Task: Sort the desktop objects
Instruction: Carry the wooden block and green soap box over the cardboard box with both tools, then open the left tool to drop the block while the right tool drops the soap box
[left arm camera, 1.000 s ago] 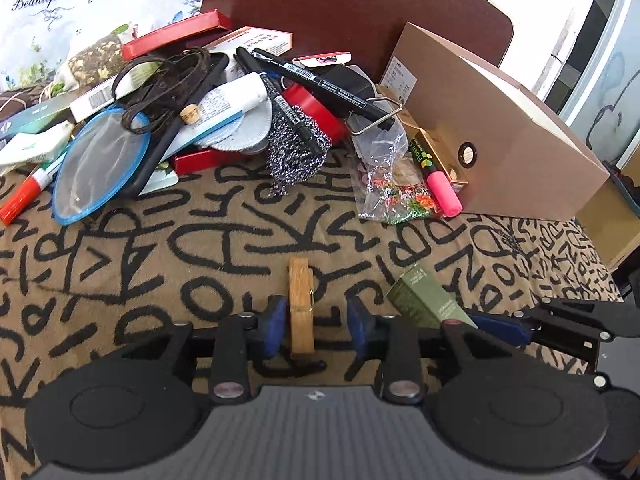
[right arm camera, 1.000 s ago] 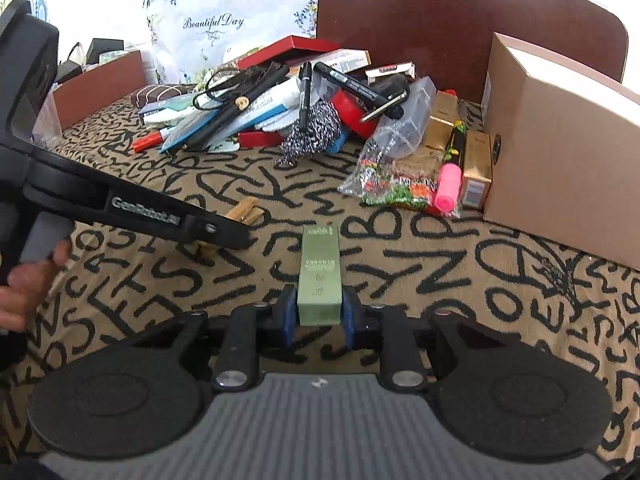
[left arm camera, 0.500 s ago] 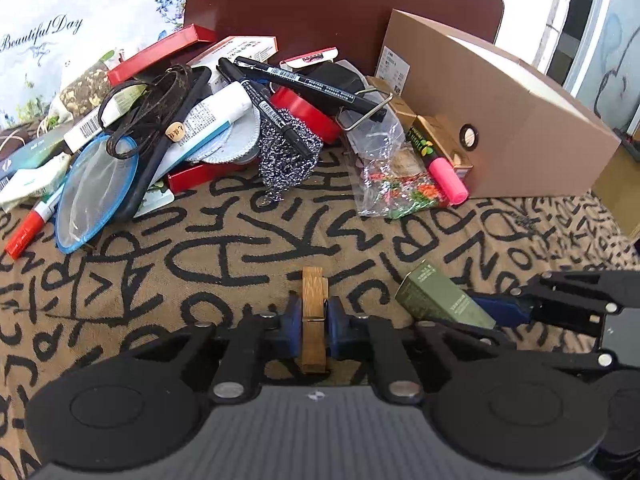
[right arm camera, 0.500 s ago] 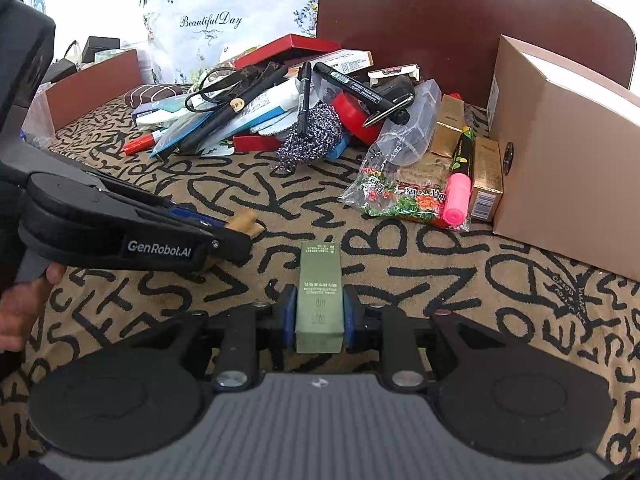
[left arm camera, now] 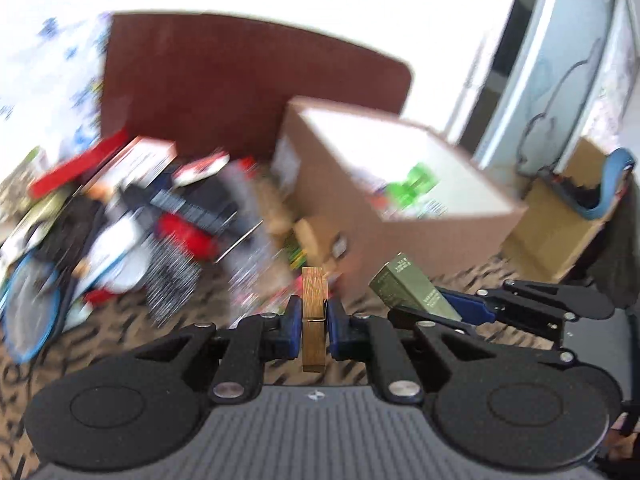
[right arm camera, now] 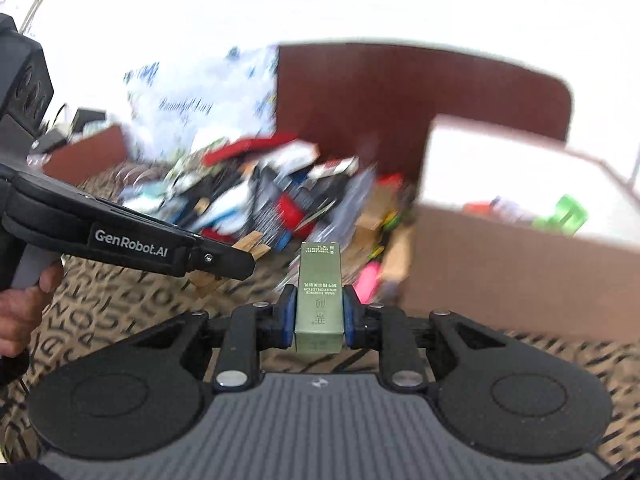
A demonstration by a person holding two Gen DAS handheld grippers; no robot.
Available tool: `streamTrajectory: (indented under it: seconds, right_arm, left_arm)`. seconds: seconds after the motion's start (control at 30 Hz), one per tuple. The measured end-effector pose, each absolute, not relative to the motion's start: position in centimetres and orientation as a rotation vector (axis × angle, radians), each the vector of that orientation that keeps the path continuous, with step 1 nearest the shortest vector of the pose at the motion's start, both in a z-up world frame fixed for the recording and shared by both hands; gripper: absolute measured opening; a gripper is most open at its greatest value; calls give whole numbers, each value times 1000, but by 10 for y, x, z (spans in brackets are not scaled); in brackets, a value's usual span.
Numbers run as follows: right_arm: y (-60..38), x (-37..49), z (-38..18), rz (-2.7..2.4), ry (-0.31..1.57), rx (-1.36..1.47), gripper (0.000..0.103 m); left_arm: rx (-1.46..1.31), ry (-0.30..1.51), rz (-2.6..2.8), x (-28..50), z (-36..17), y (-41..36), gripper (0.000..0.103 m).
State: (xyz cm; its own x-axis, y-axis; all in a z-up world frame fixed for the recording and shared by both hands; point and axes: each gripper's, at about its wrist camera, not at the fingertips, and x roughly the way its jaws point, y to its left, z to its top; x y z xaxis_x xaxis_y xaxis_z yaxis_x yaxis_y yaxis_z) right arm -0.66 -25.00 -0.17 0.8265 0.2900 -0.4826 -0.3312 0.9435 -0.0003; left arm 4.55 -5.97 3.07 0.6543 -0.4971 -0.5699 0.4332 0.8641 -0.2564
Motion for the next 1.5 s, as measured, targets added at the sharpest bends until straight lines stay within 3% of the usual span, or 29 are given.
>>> streamTrajectory:
  seconds: [0.43, 0.93, 1.5]
  right_arm:
    - [-347, 39, 57, 112, 409, -193, 22]
    - [-447, 168, 13, -93, 650, -217, 22]
    - [-467, 238, -17, -56, 842, -250, 22]
  left_arm:
    - [-79, 608, -649, 108, 94, -156, 12]
    - [-22, 740, -581, 205, 58, -213, 12]
    - [-4, 782, -561, 248, 30, -228, 15]
